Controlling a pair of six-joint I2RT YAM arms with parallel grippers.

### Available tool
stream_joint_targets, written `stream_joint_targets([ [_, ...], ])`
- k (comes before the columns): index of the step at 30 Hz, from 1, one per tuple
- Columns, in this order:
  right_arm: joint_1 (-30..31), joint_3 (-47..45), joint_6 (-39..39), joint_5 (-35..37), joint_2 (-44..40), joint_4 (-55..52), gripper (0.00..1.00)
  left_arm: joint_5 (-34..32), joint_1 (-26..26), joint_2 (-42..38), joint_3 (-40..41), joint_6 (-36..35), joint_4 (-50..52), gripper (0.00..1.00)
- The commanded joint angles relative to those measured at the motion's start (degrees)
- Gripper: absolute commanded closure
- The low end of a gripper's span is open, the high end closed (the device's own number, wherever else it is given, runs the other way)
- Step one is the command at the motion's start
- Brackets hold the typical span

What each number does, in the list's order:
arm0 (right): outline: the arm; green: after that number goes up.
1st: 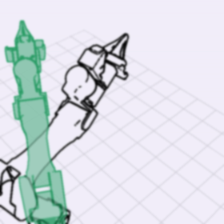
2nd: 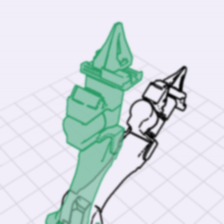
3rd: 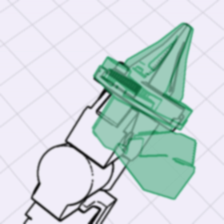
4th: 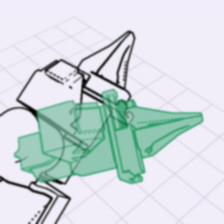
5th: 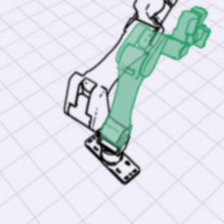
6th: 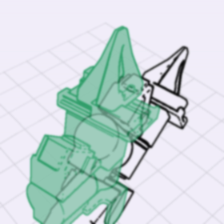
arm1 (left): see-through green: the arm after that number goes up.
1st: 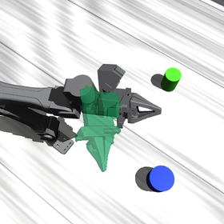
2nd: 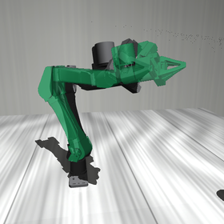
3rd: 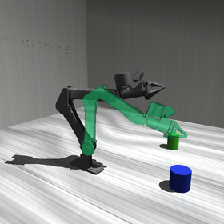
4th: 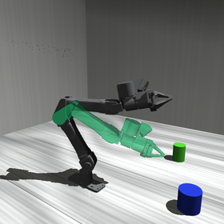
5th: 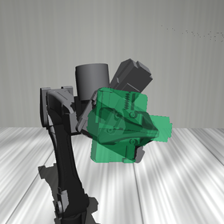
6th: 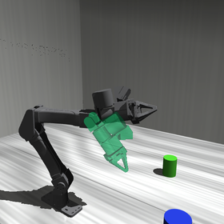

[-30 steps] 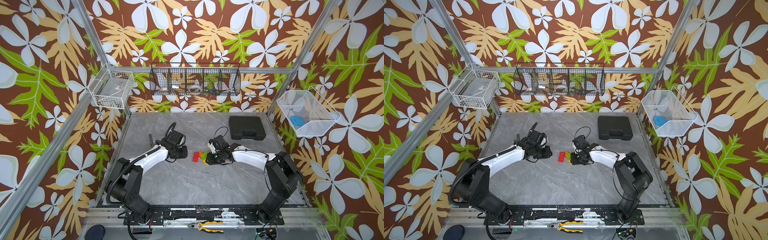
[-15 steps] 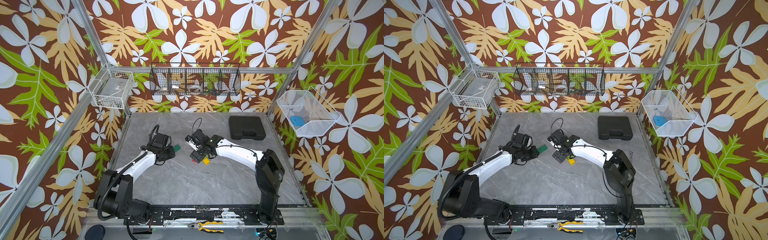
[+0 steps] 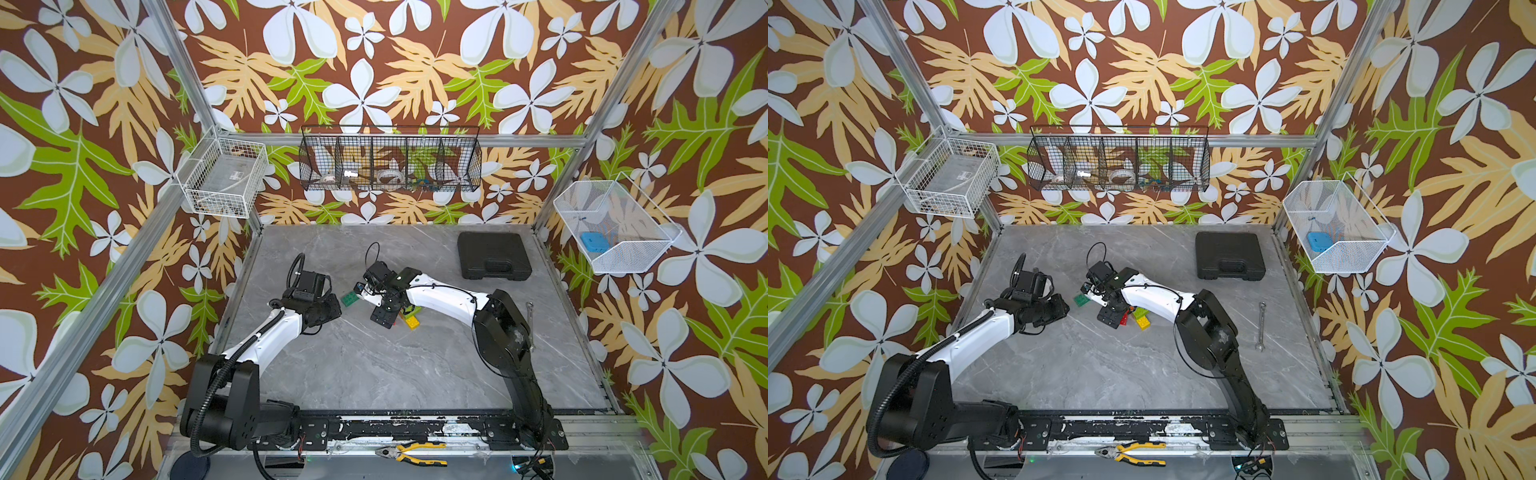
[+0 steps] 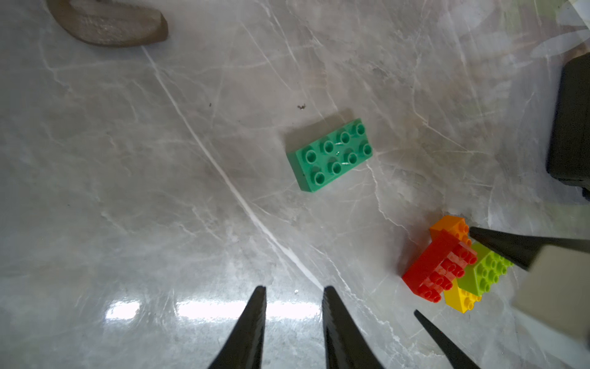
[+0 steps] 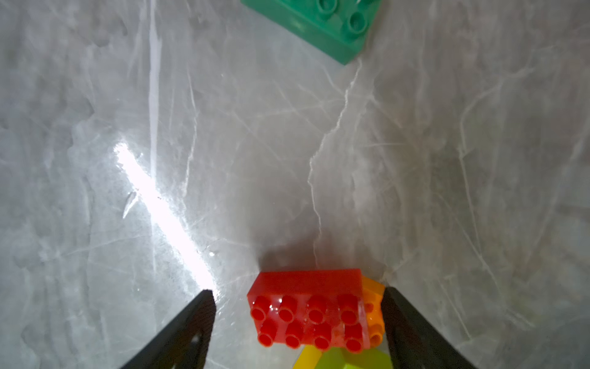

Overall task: Assemble a rectangle with lego
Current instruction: Pick up the lego brick from the lego brick, then place the lego brick at the center of the board.

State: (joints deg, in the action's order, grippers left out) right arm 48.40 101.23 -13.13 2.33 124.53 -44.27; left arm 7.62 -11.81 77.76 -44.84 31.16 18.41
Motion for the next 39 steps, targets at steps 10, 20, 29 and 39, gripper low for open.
stream_joint_targets([
  [10,0.5,-3.1,-0.5,5.1,-0.3,-0.7,0.24,2.2,0.1,0.2,0.3,-0.4,-2.8,0.67],
  [20,1.1,-1.0,-0.6,3.6,0.8,-1.1,0.27,2.7,0.2,-0.4,0.5,-0.6,-3.1,0.67],
  [29,2.1,0.1,4.6,4.2,2.1,-1.6,0.34,0.6,0.2,-1.8,0.5,-1.1,-2.0,0.67],
  [39,7.0,-8.0,26.5,1.5,-3.6,1.5,0.46,-0.6,1.0,-4.3,1.2,-0.9,-2.2,0.68],
])
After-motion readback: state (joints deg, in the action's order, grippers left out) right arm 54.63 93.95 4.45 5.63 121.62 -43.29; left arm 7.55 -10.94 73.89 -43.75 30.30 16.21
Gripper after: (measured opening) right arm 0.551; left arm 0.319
